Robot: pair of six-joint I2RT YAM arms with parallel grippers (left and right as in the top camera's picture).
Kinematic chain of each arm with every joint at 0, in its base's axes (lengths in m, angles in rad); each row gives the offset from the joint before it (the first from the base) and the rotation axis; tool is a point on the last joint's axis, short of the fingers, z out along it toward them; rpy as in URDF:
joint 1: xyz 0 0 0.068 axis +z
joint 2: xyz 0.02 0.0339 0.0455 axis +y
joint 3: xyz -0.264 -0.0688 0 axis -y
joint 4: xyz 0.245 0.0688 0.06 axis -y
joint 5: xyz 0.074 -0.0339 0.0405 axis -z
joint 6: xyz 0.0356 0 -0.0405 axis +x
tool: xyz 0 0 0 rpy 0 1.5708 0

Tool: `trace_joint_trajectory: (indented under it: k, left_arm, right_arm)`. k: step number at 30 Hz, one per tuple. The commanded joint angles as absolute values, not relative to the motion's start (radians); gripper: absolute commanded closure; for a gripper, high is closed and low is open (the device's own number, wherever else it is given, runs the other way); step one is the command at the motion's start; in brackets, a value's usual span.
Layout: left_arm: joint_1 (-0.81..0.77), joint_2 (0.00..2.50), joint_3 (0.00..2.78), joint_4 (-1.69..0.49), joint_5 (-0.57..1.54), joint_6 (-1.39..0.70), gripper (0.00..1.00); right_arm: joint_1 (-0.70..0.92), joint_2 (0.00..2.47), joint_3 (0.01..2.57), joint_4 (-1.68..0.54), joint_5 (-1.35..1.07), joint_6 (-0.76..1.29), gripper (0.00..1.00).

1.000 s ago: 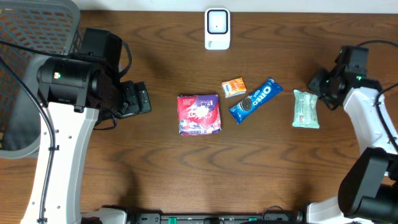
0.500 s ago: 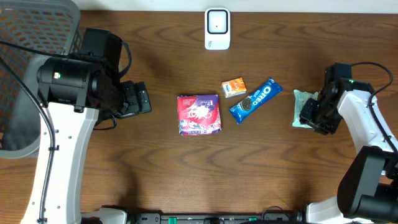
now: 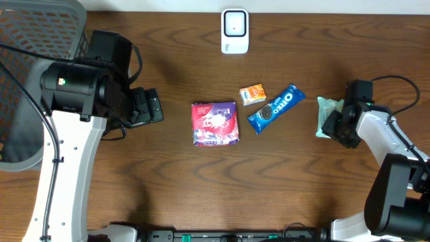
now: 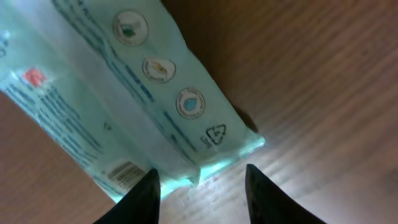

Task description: Scan the item barcode

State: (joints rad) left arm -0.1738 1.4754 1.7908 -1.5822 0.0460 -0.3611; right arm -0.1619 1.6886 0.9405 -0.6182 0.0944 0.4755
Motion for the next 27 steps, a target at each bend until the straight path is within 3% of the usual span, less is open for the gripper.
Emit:
trace_joint_trajectory:
  k: [1, 9, 15, 23, 27]
  left_arm:
    - [-0.171, 1.483, 1.791, -1.585, 0.033, -0.348, 0.02]
    - [-0.171, 1.483, 1.791, -1.585, 0.033, -0.348, 0.02]
    - [-0.171, 1.483, 1.791, -1.585, 0.033, -0.348, 0.02]
    - [-0.171, 1.483, 1.791, -1.585, 0.033, -0.348, 0.02]
    - [-0.171, 1.483, 1.791, -1.585, 0.033, -0.348, 0.02]
  right_arm:
    - [-0.164, 1.689, 0.896, -0.571, 0.075, 0.528, 0.61]
    - [-0.163, 1.689, 0.835, -0.495, 0.052, 0.580, 0.61]
    - [-0.163, 1.689, 0.797, -0.262, 0.052, 0.579, 0.61]
    - [-0.163, 1.689, 0.801, 0.021, -0.048, 0.620, 0.57]
    - [-0.171, 1.689, 0.846, 0.028, -0.059, 0.574, 0.52]
